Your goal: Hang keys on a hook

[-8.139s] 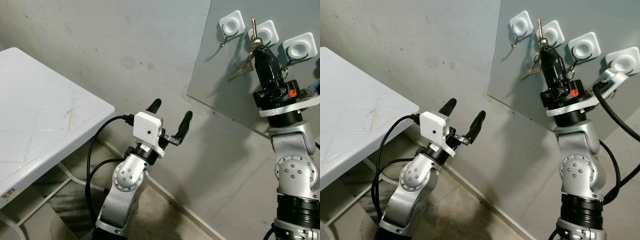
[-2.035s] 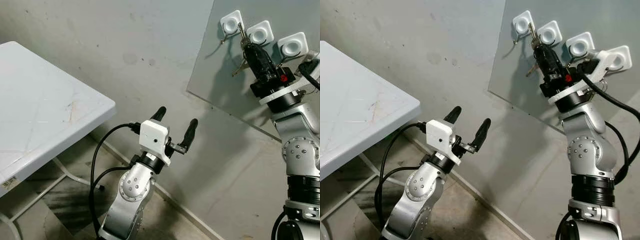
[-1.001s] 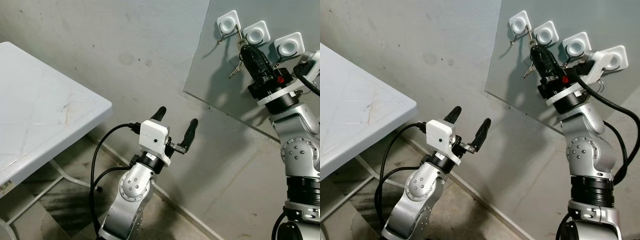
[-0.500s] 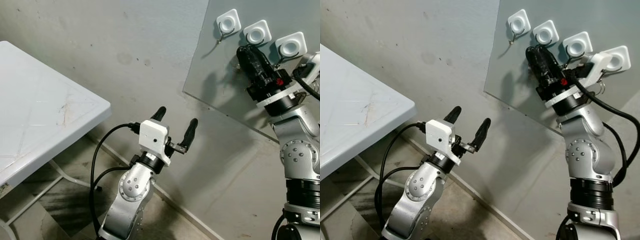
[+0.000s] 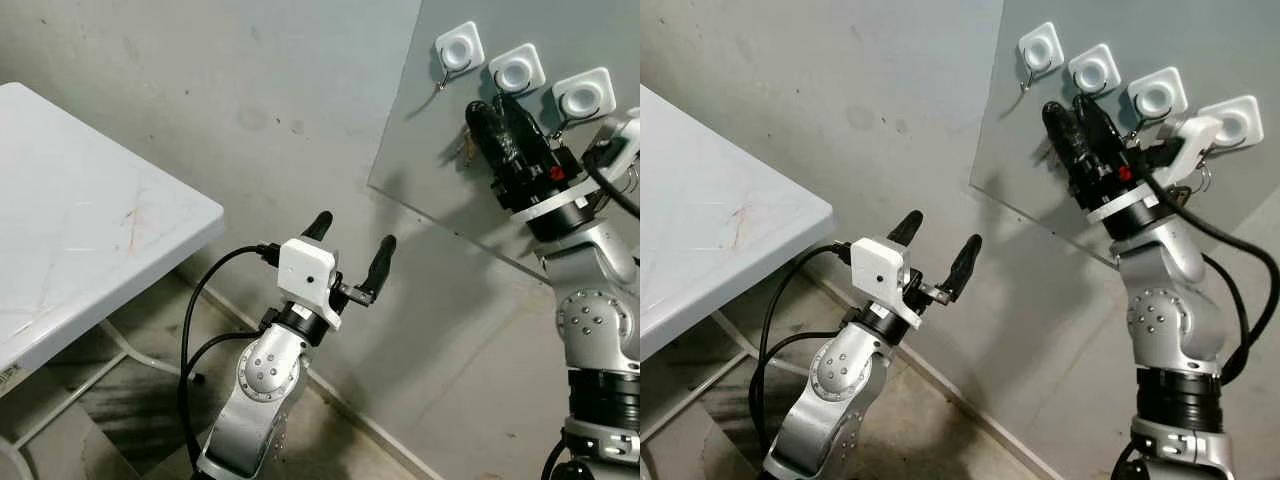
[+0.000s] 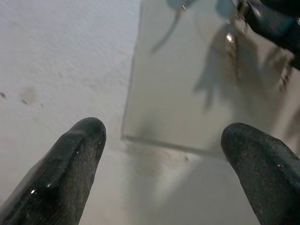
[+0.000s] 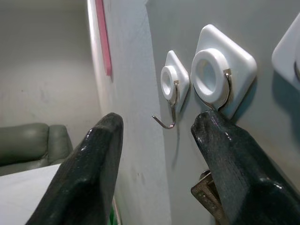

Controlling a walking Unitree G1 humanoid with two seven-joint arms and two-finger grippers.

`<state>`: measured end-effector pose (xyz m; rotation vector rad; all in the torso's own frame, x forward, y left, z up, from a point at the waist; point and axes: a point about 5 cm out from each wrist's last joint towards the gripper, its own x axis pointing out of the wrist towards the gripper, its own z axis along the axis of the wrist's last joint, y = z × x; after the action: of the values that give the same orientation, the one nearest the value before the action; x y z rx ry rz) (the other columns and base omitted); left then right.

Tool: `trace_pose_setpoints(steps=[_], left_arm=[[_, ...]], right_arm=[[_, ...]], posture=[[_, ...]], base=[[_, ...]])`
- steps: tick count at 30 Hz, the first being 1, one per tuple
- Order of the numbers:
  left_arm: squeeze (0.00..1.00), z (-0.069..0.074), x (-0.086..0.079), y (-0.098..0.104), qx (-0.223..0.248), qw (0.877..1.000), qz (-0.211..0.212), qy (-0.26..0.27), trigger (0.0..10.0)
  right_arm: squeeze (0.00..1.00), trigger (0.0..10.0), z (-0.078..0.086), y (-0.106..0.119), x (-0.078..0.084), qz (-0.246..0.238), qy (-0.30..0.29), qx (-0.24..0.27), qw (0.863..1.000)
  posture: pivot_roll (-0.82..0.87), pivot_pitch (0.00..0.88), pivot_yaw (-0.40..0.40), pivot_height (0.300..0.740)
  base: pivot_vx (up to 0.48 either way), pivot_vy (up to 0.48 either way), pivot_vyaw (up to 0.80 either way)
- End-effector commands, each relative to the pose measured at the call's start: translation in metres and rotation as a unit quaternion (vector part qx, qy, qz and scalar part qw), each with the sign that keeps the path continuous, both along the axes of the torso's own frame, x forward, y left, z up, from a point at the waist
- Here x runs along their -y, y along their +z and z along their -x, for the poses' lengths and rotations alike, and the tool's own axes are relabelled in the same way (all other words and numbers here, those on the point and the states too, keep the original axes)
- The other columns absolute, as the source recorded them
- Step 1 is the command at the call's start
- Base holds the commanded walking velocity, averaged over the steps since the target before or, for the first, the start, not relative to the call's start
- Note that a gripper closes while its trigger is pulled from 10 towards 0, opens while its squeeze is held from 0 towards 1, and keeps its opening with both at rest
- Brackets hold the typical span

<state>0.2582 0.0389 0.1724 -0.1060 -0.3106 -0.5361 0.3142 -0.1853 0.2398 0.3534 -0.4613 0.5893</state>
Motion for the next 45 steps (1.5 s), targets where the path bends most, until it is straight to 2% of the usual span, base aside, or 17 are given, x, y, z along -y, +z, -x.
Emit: trace_pose_setpoints(steps=[1,2,10,16,29,37,38,39,42,43,44,45], left_arm=[[0.0,-0.002,0.005,0.004,-0.006,1.0,0.027,0.004,10.0],[0.0,-0.004,0.003,0.003,-0.009,0.999,0.029,0.009,10.0],[0.0,-0.011,-0.014,-0.004,-0.025,0.998,0.038,0.041,10.0],[0.0,-0.016,-0.022,-0.005,-0.028,0.997,0.041,0.057,10.0],[0.0,-0.02,-0.027,-0.018,-0.047,0.995,0.038,0.078,10.0],[0.0,-0.03,-0.052,-0.06,-0.111,0.985,0.012,0.13,10.0],[0.0,-0.031,-0.06,-0.071,-0.134,0.98,0.016,0.145,10.0],[0.0,-0.031,-0.06,-0.071,-0.134,0.98,0.016,0.145,10.0],[0.0,-0.032,-0.071,-0.088,-0.166,0.973,0.013,0.163,10.0],[0.0,-0.033,-0.075,-0.095,-0.173,0.97,0.0,0.171,10.0],[0.0,-0.032,-0.078,-0.1,-0.177,0.968,-0.008,0.178,10.0],[0.0,-0.033,-0.081,-0.108,-0.19,0.964,-0.014,0.183,10.0]], right_arm=[[1.0,10.0,-0.002,-0.047,-0.003,0.028,-0.009,-0.102,0.994],[0.0,10.0,0.0,-0.051,-0.003,0.025,-0.007,-0.106,0.994],[0.0,10.0,0.015,-0.078,-0.006,0.042,-0.007,-0.13,0.991],[0.0,10.0,0.018,-0.076,-0.006,0.019,-0.012,-0.118,0.993],[0.0,10.0,0.019,-0.084,-0.009,0.03,-0.022,-0.127,0.991],[0.0,10.0,0.021,-0.116,-0.013,0.024,-0.046,-0.182,0.982],[0.0,10.0,0.022,-0.123,-0.012,0.02,-0.058,-0.194,0.979],[0.0,10.0,0.022,-0.123,-0.012,0.02,-0.058,-0.194,0.979],[0.0,10.0,0.023,-0.137,-0.011,0.02,-0.071,-0.215,0.974],[0.7,10.0,0.024,-0.142,-0.012,0.021,-0.071,-0.224,0.972],[0.7,10.0,0.025,-0.147,-0.012,0.02,-0.072,-0.233,0.97],[1.0,10.0,0.026,-0.155,-0.012,0.014,-0.076,-0.247,0.966]], posture=[[-0.05,0.045,-0.093,0.74],[-0.05,0.045,-0.093,0.74],[-0.05,0.05,-0.089,0.74],[-0.06,0.056,-0.081,0.74],[-0.07,0.055,-0.077,0.74],[-0.07,0.033,-0.061,0.74],[-0.07,0.031,-0.057,0.74],[-0.07,0.031,-0.057,0.74],[-0.08,0.025,-0.05,0.74],[-0.08,0.019,-0.044,0.74],[-0.08,0.019,-0.044,0.74],[-0.08,0.025,-0.04,0.74]], base=[[0.0,0.0,0.0],[0.0,0.0,0.0],[0.0,0.0,0.0],[0.0,0.0,0.0],[0.0,0.0,0.0],[0.0,0.0,0.0],[0.0,0.0,0.0],[0.0,0.0,0.0],[0.0,0.0,0.0],[0.0,0.0,0.0],[0.0,0.0,0.0],[0.0,0.0,0.0]])
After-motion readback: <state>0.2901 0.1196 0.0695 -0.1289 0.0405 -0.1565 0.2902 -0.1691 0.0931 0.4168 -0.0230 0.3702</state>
